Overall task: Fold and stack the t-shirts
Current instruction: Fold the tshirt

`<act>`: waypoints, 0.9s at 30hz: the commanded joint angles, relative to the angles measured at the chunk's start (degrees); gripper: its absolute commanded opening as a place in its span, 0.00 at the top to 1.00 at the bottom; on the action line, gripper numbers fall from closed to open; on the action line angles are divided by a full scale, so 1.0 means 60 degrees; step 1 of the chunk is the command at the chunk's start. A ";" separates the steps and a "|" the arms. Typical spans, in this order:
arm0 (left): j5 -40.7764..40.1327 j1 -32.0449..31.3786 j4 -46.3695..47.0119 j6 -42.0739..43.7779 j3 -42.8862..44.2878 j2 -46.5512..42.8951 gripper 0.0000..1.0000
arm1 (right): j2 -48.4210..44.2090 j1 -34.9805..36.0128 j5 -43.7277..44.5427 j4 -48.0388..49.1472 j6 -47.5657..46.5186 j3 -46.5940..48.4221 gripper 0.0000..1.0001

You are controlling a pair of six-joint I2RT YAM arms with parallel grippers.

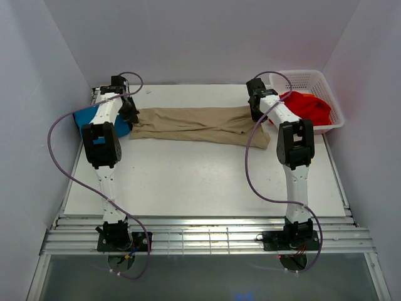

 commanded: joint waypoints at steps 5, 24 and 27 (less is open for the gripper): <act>-0.0427 0.0089 0.0119 0.0016 0.1119 -0.0416 0.87 | -0.0749 -0.0062 -0.0035 0.0867 0.0121 0.0364 0.79; -0.2170 -0.1198 0.2051 -0.0190 -0.2451 -0.3563 0.80 | -0.5041 0.0304 -0.2198 0.2697 0.1058 -0.4921 0.92; -0.2156 -0.1492 0.2360 -0.0233 -0.3668 -0.3858 1.00 | -0.4939 0.0318 -0.2699 0.2800 0.1204 -0.5347 0.92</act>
